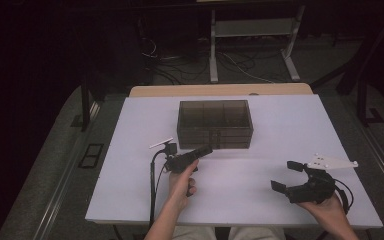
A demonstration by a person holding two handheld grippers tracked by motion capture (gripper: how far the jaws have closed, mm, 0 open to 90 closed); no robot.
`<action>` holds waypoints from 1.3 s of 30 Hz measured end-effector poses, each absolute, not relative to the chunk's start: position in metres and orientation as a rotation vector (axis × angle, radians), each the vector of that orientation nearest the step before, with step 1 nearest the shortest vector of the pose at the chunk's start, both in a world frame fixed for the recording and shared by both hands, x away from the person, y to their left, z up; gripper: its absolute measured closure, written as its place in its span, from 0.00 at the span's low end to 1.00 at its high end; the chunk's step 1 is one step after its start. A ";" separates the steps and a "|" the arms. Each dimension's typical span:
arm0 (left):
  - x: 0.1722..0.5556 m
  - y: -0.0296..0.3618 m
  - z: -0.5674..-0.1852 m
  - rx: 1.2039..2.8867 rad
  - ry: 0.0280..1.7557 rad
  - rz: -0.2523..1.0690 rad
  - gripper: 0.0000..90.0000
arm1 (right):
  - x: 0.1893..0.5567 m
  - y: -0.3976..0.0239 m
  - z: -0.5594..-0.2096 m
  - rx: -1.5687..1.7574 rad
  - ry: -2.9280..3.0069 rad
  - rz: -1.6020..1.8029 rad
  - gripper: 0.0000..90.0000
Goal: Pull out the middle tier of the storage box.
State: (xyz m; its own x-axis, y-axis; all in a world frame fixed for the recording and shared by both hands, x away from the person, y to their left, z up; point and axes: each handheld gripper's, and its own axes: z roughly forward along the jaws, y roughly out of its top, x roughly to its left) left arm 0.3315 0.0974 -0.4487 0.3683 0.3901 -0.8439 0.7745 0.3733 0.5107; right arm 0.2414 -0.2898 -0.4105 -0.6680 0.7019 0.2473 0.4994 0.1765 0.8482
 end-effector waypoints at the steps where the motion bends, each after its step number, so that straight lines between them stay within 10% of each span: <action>1: 0.332 0.097 -0.450 1.225 1.250 -0.351 0.00 | 0.241 -0.290 -0.411 1.167 2.248 1.496 0.01; 39: 0.346 0.084 -0.472 1.023 1.493 -0.342 0.45 | 0.242 -0.289 -0.411 1.153 2.263 1.485 0.01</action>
State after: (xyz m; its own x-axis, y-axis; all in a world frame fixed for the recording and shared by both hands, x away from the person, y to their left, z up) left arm 0.3461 0.0840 -0.4723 0.1231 0.3916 -0.9119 0.7497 0.5653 0.3440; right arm 0.2419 -0.2889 -0.4109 -0.6763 0.6968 0.2390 0.4967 0.1917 0.8465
